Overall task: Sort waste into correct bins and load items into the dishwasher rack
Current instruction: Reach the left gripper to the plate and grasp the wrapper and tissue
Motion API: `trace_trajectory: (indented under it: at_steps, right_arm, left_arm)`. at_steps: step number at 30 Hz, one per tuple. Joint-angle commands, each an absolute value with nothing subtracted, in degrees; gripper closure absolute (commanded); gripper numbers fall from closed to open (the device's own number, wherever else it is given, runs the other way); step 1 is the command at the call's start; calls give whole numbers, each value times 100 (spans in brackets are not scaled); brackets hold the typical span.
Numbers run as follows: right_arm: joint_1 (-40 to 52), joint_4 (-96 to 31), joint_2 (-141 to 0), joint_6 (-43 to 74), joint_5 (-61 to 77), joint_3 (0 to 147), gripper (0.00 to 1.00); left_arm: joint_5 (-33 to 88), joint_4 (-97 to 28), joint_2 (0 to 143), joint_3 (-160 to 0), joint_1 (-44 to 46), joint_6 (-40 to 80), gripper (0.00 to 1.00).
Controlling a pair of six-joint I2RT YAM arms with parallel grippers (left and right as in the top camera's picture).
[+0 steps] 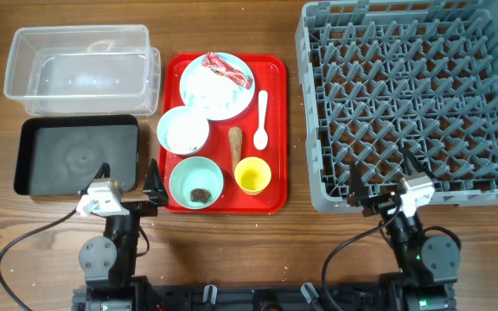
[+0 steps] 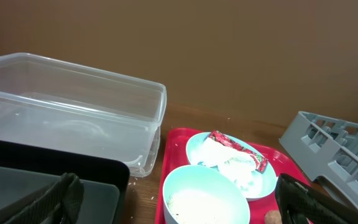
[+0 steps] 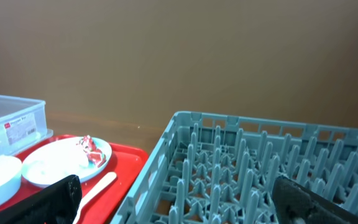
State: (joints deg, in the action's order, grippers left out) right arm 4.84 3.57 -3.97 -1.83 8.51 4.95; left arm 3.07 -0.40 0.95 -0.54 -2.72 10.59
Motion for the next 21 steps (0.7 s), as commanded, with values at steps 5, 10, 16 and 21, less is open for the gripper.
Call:
trace_trajectory:
  at_steps: [5, 10, 16, 21]
  right_arm:
    - [502, 375, -1883, -497, 757, 1682, 0]
    - [502, -368, -3192, -495, 913, 3000, 0]
    - [502, -1684, -4381, -493, 913, 4521, 0]
    - [502, -2919, -5360, -611, 913, 5736, 0]
  left_arm:
    - [377, 1, 961, -840, -235, 1085, 0]
    - [384, -82, 2268, -1861, -235, 1087, 0]
    - [1253, -661, 4263, -3664, -235, 1096, 0]
    - [1776, -2786, 6702, -6307, -220, 1328, 0]
